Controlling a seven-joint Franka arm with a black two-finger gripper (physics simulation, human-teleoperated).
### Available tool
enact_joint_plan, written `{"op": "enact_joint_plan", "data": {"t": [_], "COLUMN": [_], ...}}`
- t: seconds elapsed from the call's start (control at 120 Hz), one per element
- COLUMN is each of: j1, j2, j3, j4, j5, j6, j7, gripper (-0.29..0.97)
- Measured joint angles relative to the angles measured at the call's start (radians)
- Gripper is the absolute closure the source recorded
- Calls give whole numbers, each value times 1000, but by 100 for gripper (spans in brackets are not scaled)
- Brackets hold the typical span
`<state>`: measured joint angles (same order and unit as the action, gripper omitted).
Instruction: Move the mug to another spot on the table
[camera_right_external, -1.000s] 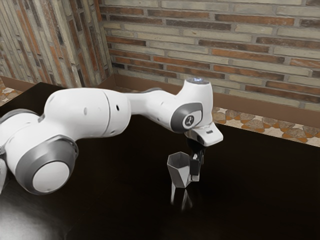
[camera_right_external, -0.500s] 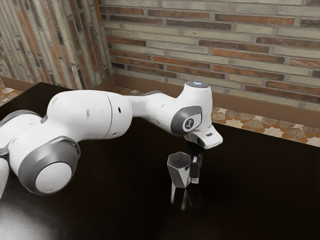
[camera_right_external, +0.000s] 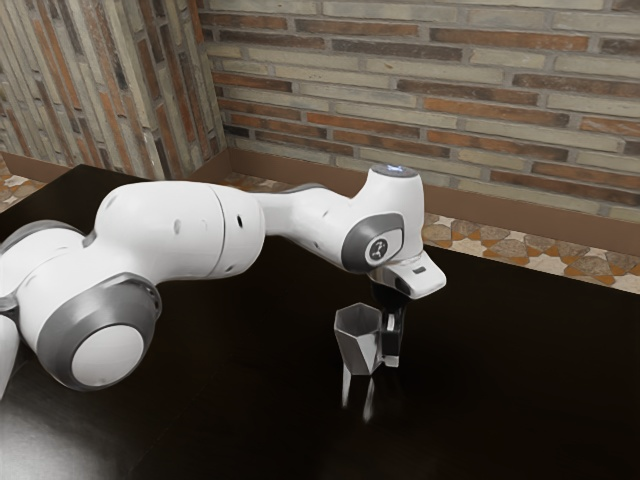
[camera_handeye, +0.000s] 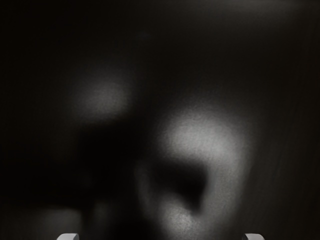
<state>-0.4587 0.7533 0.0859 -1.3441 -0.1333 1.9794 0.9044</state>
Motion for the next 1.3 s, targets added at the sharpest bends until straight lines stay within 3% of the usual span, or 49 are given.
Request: {"op": "enact_joint_plan", "data": {"t": [0.333, 0.992, 1.3], "j1": [0, -5, -12], "j2": [1, 2, -45], "j3": [0, 3, 22], "j4": [-3, -2, 0], "j5": [1, 6, 32], "j6": [5, 12, -15], "j7": [-18, -36, -44], "gripper": [36, 64, 66]}}
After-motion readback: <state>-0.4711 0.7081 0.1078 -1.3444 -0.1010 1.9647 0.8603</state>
